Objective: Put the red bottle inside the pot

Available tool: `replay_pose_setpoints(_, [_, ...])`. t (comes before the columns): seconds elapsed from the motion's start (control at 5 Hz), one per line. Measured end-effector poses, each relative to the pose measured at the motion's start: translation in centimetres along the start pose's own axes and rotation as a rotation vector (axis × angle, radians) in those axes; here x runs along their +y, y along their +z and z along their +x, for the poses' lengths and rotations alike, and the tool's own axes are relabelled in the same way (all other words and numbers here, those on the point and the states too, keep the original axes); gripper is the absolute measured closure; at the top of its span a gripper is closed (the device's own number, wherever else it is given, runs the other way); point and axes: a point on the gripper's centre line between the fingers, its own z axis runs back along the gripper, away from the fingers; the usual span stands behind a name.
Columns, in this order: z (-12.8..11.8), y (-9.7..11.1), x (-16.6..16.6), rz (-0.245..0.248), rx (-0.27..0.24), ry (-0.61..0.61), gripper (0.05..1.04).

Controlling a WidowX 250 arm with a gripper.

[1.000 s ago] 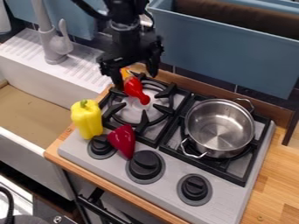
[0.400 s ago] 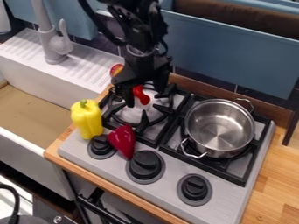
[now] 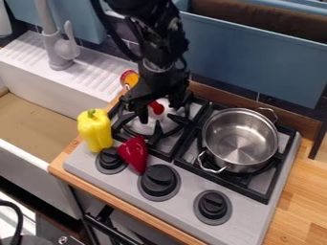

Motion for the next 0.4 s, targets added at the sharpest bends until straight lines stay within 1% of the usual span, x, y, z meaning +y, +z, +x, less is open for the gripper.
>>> replay_pose_setpoints(0.2, [0.12,-0.01,-0.17,-0.013,-0.005,-0.005,0.375])
replay_pose_setpoints(0.4, [0.13,-0.08,-0.13,-0.016,0.003,-0.003,0.671])
